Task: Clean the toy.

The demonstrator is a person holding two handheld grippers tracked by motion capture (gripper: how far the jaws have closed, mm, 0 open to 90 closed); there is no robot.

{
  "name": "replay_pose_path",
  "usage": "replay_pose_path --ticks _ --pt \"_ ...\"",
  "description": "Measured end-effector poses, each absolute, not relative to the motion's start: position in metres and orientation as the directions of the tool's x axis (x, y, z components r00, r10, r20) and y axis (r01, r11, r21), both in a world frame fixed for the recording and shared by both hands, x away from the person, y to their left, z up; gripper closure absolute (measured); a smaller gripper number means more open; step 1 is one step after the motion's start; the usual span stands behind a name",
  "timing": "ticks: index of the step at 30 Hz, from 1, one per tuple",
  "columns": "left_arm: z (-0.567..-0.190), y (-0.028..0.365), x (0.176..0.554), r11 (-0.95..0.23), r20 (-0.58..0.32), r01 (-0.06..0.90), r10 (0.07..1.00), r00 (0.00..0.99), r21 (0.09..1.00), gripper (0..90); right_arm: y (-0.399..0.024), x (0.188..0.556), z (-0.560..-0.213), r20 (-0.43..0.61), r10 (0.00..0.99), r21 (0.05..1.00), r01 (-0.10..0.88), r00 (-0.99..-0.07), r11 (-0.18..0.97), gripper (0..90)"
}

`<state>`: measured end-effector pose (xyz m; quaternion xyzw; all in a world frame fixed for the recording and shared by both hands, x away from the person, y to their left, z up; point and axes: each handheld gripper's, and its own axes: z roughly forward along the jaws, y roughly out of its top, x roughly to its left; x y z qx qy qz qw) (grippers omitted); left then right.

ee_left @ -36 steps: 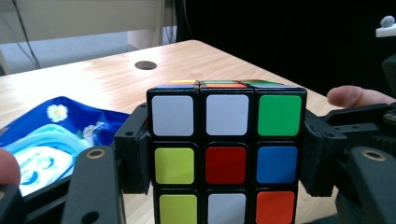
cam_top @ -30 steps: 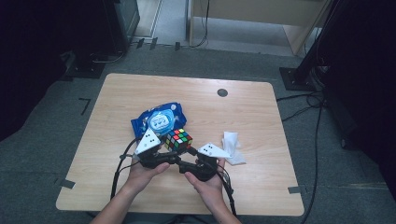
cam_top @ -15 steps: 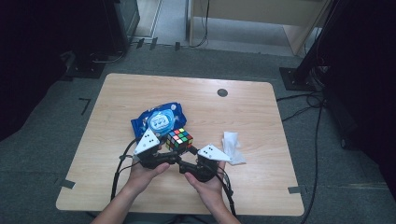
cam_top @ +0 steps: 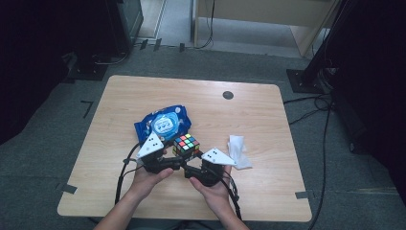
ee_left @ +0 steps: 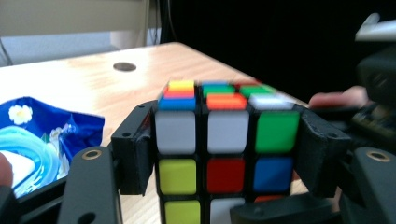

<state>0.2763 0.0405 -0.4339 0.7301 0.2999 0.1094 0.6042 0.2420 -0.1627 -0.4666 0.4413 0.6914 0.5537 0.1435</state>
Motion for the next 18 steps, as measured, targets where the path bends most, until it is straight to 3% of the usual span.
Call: replay_pose_path --ticks 6,10,14,18 --pt "-0.425 0.063 0.278 -0.108 -0.1 0.205 0.6 0.794 0.973 23.2 -0.18 0.251 -0.468 0.291 0.772 0.869 0.493 -0.565 0.033 34.6" --pt "-0.434 0.068 0.28 -0.232 0.04 0.13 0.612 0.79 0.964 22.6 -0.197 0.256 -0.46 0.296 0.769 0.86 0.508 -0.567 0.043 34.6" --pt "-0.446 0.06 0.275 -0.345 0.168 0.049 0.571 0.803 0.937 23.0 -0.21 0.257 -0.448 0.3 0.739 0.847 0.525 -0.603 0.085 34.5" --pt "-0.456 0.042 0.263 -0.5 0.358 -0.075 0.499 0.789 0.863 24.3 -0.215 0.256 -0.436 0.304 0.705 0.83 0.541 -0.641 0.135 34.6"
